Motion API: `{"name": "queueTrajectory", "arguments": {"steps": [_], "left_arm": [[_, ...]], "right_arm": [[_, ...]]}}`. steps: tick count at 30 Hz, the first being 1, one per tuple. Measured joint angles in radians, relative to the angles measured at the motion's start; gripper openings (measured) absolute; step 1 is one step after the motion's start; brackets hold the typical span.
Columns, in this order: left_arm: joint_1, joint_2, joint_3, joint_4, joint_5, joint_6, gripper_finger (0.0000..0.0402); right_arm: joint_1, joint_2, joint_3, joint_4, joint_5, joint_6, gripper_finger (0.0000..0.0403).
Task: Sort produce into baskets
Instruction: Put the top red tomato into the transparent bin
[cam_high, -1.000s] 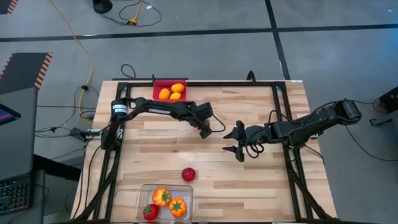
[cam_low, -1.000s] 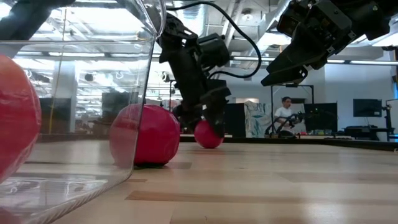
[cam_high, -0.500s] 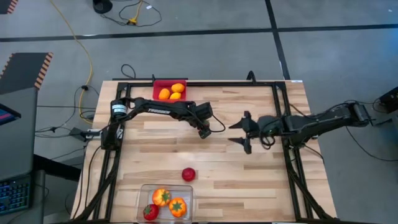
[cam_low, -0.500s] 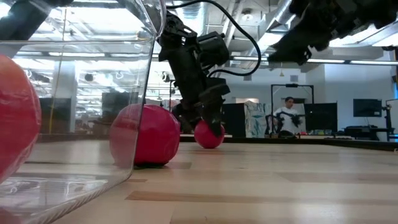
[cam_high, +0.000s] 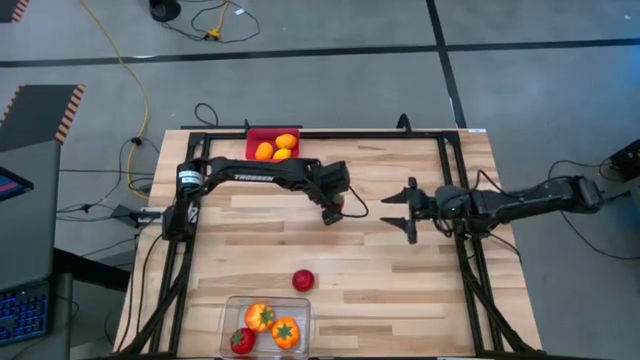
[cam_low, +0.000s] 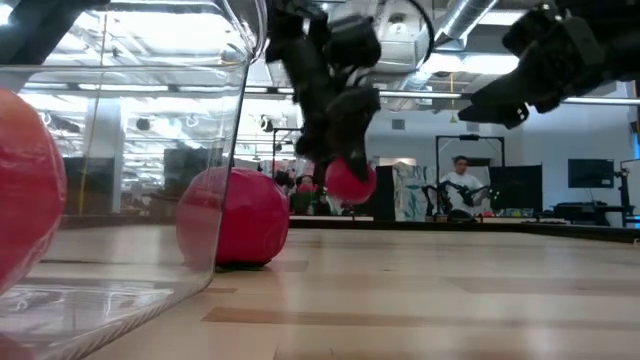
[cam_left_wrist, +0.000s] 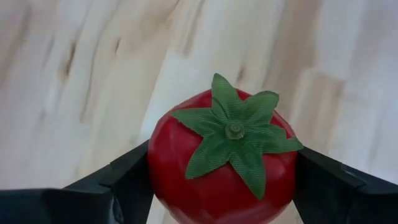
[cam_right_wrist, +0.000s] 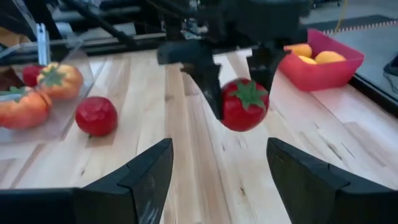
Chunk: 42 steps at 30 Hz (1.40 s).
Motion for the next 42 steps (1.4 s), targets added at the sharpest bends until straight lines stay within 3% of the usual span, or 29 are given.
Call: {"name": "queueTrajectory", "arguments": {"steps": [7, 12, 21, 28, 37, 42], "left_arm": [[-0.081, -0.012, 0.159, -0.145, -0.047, 0.072, 0.0289], [-0.151, -0.082, 0.185, -0.218, -0.056, 0.07, 0.0289], [-0.291, -0.242, 0.185, -0.413, -0.179, -0.069, 0.0289], [-0.424, -0.299, 0.185, -0.537, -0.263, -0.19, 0.0289], [-0.598, -0.295, 0.183, -0.615, -0.265, -0.334, 0.0289], [-0.687, -0.294, 0.183, -0.622, -0.315, -0.402, 0.0289]], "right_arm": [[-0.048, -0.177, -0.11, 0.016, -0.021, 0.0, 0.0286], [-0.076, -0.306, -0.173, 0.008, -0.044, -0.007, 0.0286], [-0.101, -0.501, -0.194, -0.164, -0.048, -0.008, 0.0286], [-0.101, -0.668, -0.194, -0.286, -0.048, -0.028, 0.0286], [-0.101, -0.67, -0.194, -0.275, -0.047, -0.04, 0.0286], [-0.101, -0.668, -0.255, -0.099, -0.043, -0.078, 0.0286]]}}
